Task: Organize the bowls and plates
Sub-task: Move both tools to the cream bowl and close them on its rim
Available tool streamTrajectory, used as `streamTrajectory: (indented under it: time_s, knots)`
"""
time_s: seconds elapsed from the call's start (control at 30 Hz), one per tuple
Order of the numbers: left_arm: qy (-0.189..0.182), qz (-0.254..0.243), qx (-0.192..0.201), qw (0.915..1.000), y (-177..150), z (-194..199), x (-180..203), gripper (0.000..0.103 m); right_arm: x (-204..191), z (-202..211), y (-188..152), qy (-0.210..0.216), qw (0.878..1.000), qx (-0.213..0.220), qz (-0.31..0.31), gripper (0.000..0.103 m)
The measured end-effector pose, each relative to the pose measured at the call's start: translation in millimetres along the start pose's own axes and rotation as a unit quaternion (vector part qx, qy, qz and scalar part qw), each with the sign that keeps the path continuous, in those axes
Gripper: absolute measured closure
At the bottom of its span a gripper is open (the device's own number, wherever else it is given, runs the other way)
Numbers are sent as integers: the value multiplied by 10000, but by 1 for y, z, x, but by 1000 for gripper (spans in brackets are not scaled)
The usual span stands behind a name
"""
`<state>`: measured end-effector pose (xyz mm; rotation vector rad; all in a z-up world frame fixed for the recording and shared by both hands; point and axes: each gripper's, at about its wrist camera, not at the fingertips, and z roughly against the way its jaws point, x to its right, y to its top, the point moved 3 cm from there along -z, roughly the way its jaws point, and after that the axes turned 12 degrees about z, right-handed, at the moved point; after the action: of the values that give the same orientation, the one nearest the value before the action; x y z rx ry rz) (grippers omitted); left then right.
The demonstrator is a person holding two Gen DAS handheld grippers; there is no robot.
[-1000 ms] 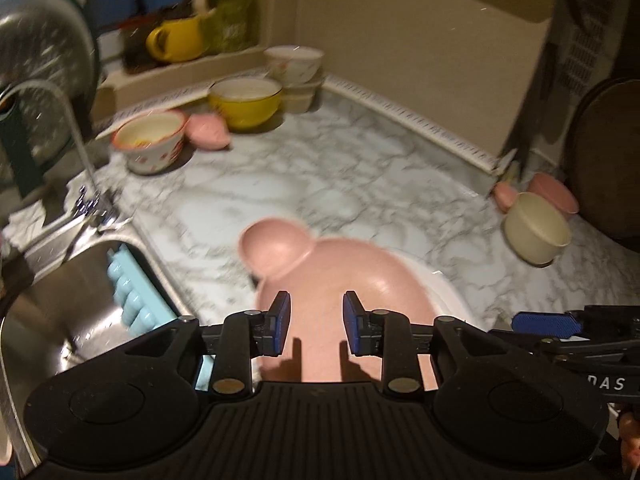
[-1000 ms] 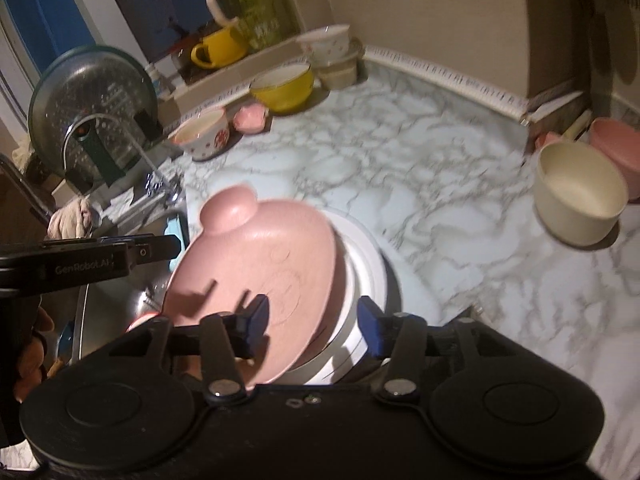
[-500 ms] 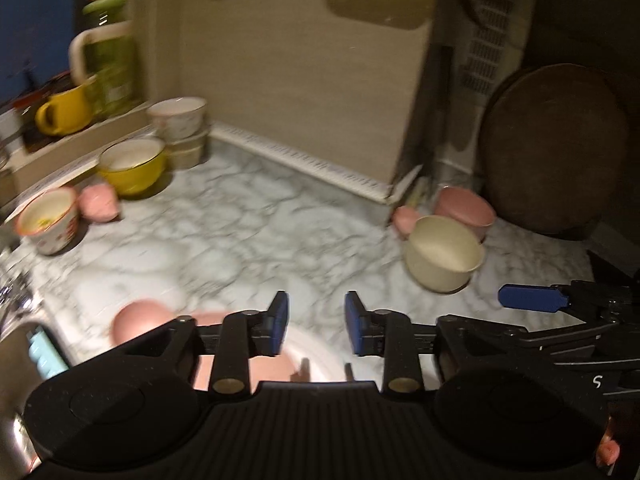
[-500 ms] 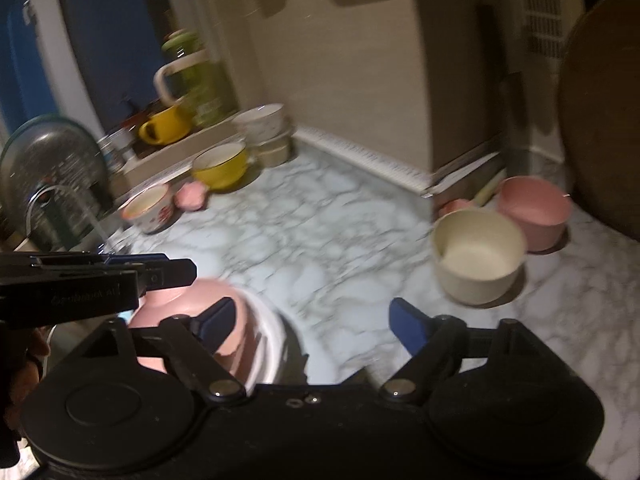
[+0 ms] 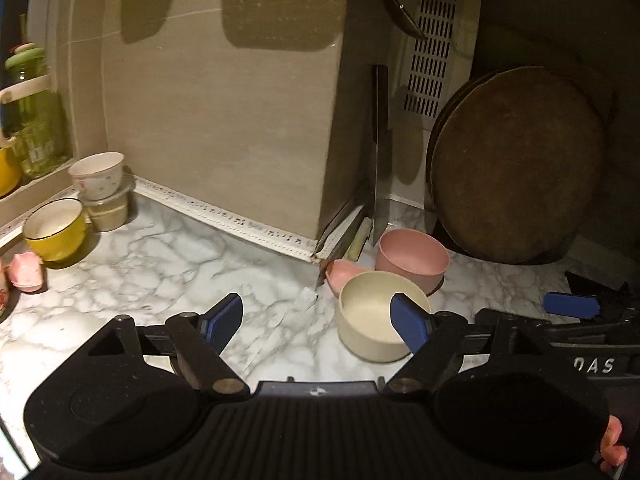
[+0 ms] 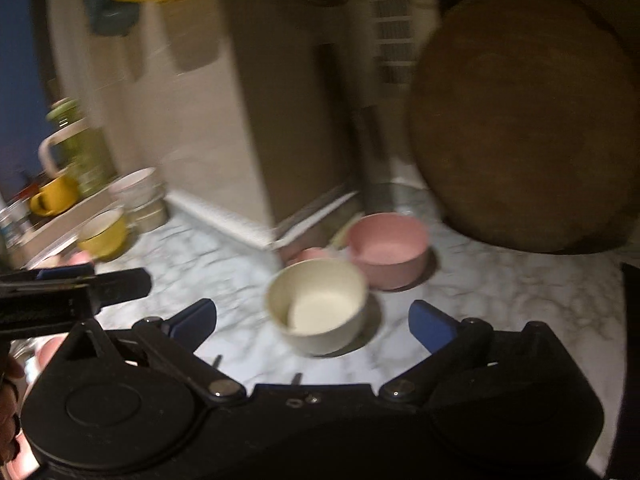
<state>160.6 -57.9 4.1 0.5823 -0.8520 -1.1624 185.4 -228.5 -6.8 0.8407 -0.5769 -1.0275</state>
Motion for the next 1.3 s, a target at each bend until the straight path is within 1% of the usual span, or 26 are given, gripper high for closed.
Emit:
streamTrajectory:
  time_s: [0.13, 0.2, 0.27, 0.37, 0.43, 0.57, 0.67, 0.73, 0.83, 0.97, 1.07, 1.1, 1.13, 1.17, 1.2, 1.23, 1.27, 1.3]
  knots:
    - [66, -56, -16, 10000, 3, -29, 9, 22, 24, -13, 0, -310, 9995, 56, -61, 0]
    - [81, -44, -77, 9999, 4, -44, 13, 22, 33, -21, 0, -397, 9992, 78, -64, 0]
    - [82, -24, -186, 9998, 4, -58, 14, 22, 38, -31, -1, -478, 9988, 3, -46, 0]
    - [108, 99, -493, 9987, 4, -81, 15, 22, 44, -47, -4, -457, 9988, -156, -51, 1]
    - [125, 202, -676, 9974, 3, -94, 16, 22, 45, -58, -6, -457, 9985, -284, -11, 5]
    - [191, 317, -907, 9952, 1, -118, 17, 22, 47, -80, -11, -495, 9973, -539, -20, 7]
    - [240, 331, -1087, 9932, -3, -133, 17, 22, 52, -95, -14, -442, 9961, -742, -186, 11]
    - [275, 339, -1132, 9926, -5, -141, 17, 22, 54, -104, -17, -344, 9949, -899, -296, 17]
    - [309, 357, -1201, 9916, -7, -152, 17, 22, 54, -115, -19, -270, 9941, -1006, -316, 20]
    - [451, 436, -1175, 9911, -9, -162, 15, 22, 52, -124, -19, -252, 9937, -1061, -255, 23]
    - [486, 569, -1150, 9905, -11, -169, 13, 22, 49, -133, -18, -176, 9935, -1121, -131, 28]
    - [503, 627, -1141, 9902, -11, -171, 12, 22, 48, -136, -18, -159, 9931, -1156, -94, 31]
    - [506, 653, -1145, 9900, -12, -172, 12, 22, 48, -139, -18, -136, 9927, -1199, -80, 38]
    - [497, 642, -1159, 9899, -13, -173, 12, 22, 48, -141, -19, -70, 9922, -1242, -105, 42]
    - [487, 619, -1159, 9901, -13, -174, 13, 23, 48, -144, -19, -14, 9916, -1287, -151, 51]
    - [484, 602, -1154, 9903, -14, -174, 14, 23, 49, -146, -20, 34, 9908, -1335, -216, 55]
    - [478, 591, -1155, 9904, -14, -175, 15, 26, 49, -147, -20, 72, 9903, -1358, -274, 56]
    - [450, 593, -1185, 9902, -14, -176, 15, 34, 49, -148, -20, 126, 9901, -1361, -326, 60]
